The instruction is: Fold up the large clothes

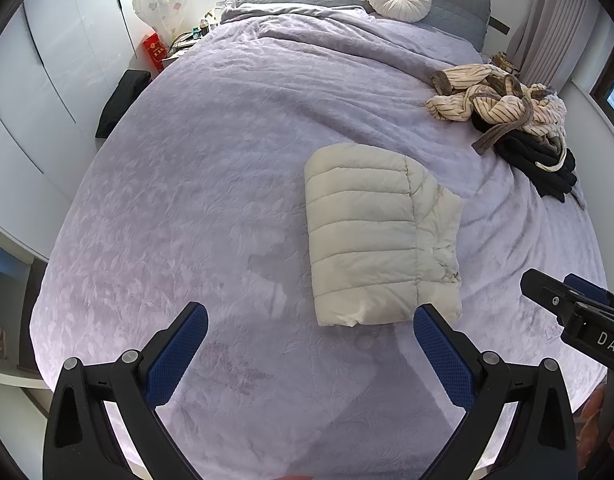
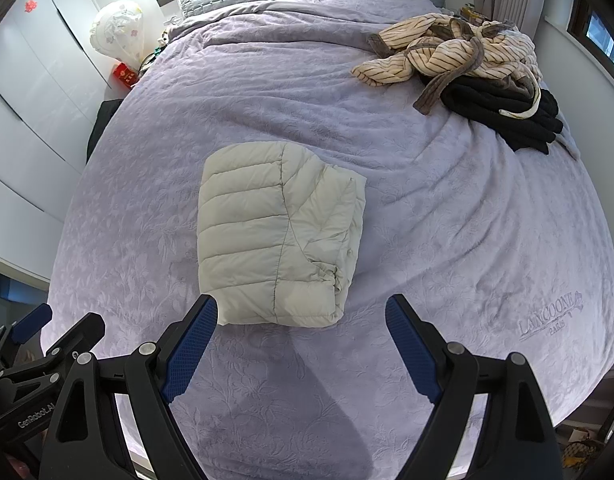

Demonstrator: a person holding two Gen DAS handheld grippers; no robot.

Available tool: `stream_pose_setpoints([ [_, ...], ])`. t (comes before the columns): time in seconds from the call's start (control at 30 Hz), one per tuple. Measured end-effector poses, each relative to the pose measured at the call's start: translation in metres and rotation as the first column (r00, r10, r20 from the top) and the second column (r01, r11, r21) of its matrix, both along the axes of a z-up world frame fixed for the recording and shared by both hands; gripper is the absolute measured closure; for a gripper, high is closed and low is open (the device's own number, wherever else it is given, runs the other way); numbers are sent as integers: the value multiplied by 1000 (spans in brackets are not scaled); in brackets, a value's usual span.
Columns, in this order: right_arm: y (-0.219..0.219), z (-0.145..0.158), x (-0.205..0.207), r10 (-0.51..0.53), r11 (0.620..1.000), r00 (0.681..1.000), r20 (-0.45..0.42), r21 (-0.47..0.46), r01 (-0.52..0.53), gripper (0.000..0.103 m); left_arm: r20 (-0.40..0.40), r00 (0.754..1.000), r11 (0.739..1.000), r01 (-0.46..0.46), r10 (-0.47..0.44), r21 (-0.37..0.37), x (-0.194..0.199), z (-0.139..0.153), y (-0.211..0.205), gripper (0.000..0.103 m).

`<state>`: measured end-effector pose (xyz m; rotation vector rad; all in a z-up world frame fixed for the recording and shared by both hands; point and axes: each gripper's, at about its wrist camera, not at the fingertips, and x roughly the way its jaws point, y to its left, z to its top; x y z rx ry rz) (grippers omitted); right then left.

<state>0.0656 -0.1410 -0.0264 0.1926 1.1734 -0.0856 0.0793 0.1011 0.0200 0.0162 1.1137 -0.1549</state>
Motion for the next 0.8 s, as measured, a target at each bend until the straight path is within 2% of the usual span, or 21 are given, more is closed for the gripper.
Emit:
stream_pose_setpoints([
  [0.8, -2, -1, -1, -5, 1000, 1000, 2, -1, 5, 15, -1, 1000, 1000, 0, 0, 0, 0, 0, 0, 0],
])
